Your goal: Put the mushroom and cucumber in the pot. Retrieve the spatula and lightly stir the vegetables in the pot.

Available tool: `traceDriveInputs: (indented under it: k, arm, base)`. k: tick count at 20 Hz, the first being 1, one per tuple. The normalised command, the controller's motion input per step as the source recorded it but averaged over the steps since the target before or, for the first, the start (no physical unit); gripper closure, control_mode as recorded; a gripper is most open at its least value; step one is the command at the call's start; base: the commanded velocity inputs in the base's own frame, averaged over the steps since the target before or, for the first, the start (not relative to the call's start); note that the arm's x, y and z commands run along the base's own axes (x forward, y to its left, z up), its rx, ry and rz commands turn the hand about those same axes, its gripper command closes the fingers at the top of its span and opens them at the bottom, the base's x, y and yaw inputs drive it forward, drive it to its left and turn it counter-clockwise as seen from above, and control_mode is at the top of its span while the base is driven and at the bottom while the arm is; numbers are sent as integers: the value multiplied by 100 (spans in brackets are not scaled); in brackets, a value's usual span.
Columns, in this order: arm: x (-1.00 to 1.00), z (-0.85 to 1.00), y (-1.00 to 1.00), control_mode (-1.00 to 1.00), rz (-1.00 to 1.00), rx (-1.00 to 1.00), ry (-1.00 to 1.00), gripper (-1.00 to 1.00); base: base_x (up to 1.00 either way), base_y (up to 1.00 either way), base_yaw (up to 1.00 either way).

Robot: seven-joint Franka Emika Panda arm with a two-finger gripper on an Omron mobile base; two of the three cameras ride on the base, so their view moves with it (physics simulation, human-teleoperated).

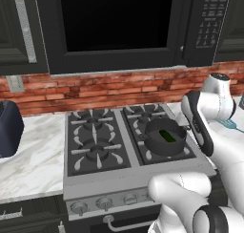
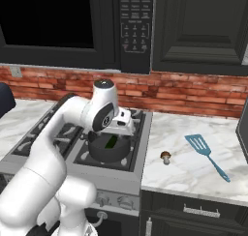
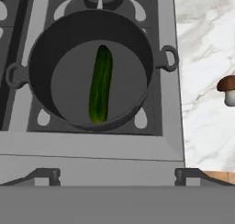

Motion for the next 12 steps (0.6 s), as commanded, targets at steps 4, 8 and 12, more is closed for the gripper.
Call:
traceDriveInputs:
  k: [4, 8, 12]
  arm:
    - [-1, 0, -80, -100, 0, 0, -28, -100]
    - [-8, 0, -85, -100, -1, 1, -22, -100]
    - [-6, 0, -86, -100, -1, 0, -13, -100]
  base:
    - [0, 0, 0]
    - [0, 0, 0]
    - [0, 0, 0]
